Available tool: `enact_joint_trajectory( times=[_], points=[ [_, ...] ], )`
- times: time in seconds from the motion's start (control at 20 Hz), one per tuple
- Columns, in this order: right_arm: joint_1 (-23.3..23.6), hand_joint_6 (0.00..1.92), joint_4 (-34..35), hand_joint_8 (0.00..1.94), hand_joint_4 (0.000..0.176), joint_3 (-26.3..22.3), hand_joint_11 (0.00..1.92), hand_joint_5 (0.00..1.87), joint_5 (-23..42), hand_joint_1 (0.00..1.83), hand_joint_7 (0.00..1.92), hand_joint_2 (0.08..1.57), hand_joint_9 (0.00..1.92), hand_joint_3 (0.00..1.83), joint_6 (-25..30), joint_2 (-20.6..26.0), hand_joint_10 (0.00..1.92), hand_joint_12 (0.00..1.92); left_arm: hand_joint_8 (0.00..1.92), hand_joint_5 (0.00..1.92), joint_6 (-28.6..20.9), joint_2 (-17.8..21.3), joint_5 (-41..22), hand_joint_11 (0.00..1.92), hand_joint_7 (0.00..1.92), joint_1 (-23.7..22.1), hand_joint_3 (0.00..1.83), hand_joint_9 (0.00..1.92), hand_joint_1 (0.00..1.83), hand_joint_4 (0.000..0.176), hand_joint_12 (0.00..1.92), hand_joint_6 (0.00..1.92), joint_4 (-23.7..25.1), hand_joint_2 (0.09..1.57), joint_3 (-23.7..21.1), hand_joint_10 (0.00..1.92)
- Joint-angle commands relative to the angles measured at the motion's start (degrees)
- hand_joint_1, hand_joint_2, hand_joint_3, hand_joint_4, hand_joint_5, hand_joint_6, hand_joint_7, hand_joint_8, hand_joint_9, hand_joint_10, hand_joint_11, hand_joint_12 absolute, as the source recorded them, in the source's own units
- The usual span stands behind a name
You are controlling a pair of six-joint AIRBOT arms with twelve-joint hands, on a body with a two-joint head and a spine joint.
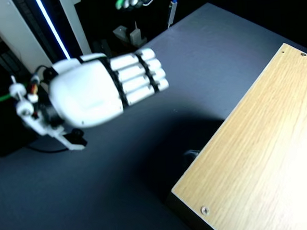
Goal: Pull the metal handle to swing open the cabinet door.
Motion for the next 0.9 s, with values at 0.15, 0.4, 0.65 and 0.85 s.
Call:
enact_joint_trajectory(
  times=[0.15,0.4,0.65,0.85],
  points=[
    [0.20,0.00,3.88,0.00,0.000,-0.93,0.00,0.10,2.84,0.00,0.08,1.55,0.07,0.00,2.22,0.27,0.00,0.25,0.00,0.23,0.35,0.35,-1.10,0.00,0.26,-0.39,0.00,0.24,0.29,0.000,0.48,0.00,-5.56,1.53,0.05,0.00],
    [0.22,0.00,3.96,0.00,0.000,-1.75,0.00,0.10,-1.15,0.00,0.09,1.56,0.07,0.00,6.93,0.42,0.00,0.25,0.00,0.23,0.35,0.36,-1.10,0.00,0.26,-0.39,0.00,0.24,0.21,0.000,0.51,0.00,-5.56,1.52,0.05,0.00],
    [0.33,0.00,4.40,0.00,0.000,-4.06,0.00,0.11,-3.82,0.00,0.10,1.55,0.08,0.00,6.93,1.86,0.00,0.23,0.00,0.20,0.35,0.36,-1.10,0.00,0.27,-0.39,0.00,0.26,0.41,0.000,0.57,0.01,-5.56,1.47,0.05,0.00],
    [0.45,0.00,4.45,0.00,0.000,-3.91,0.00,0.10,-5.39,0.04,0.10,1.54,0.08,0.00,8.62,2.03,0.00,0.26,0.00,0.20,0.35,0.36,-1.10,0.00,0.28,-0.39,0.00,0.27,0.39,0.000,0.59,0.00,-5.56,1.48,0.05,0.00]
  ],
)
